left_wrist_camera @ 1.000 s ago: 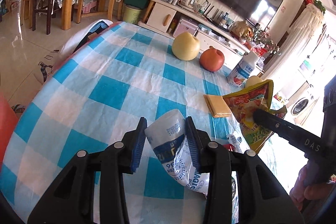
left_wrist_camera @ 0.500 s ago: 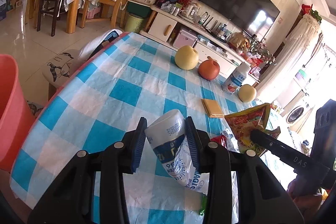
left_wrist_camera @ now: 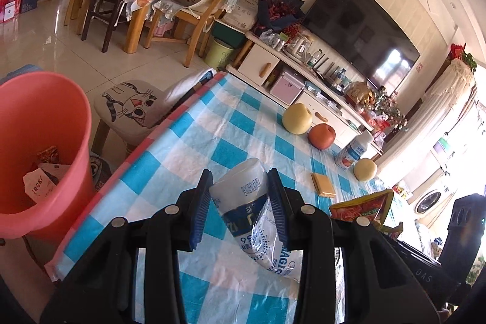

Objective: Collect trash
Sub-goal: 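Carry the white packet and yellow chip bag to the pink bucket and release both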

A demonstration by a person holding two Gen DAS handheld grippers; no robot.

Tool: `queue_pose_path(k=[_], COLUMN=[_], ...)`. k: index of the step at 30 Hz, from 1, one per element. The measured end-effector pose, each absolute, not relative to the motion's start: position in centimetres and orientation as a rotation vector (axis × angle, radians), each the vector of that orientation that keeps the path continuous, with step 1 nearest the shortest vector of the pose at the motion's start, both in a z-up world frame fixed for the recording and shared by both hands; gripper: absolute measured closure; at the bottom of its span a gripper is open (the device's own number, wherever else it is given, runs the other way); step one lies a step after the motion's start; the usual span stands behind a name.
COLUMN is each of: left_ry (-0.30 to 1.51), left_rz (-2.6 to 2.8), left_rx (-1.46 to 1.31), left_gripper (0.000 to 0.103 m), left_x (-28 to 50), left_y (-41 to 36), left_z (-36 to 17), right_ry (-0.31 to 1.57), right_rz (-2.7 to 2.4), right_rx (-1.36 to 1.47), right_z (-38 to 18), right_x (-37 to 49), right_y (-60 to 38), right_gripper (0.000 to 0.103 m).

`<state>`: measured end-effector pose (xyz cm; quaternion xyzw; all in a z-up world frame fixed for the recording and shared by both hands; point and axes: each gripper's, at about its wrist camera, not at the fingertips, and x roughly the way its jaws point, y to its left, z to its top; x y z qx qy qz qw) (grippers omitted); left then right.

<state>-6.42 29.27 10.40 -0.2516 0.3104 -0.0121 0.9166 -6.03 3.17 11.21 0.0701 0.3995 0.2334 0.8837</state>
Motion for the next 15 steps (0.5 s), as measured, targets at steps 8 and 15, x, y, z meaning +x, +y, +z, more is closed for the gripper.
queue_pose_path(k=[8, 15], left_ry=[0.579, 0.522], left_rz=[0.073, 0.249], left_rx=[-0.588, -0.643], left_gripper=[0.064, 0.064], left_x=[-7.4, -8.5], left_y=[33.0, 37.7], left_z=[10.8, 10.9], right_ry=[0.819, 0.823], right_rz=[0.584, 0.703], right_rx=[0.096, 0.067], right_z=[12.8, 13.9], right_x=[-6.6, -6.5], right_y=[8.4, 15.2], right_gripper=[0.078, 0.078])
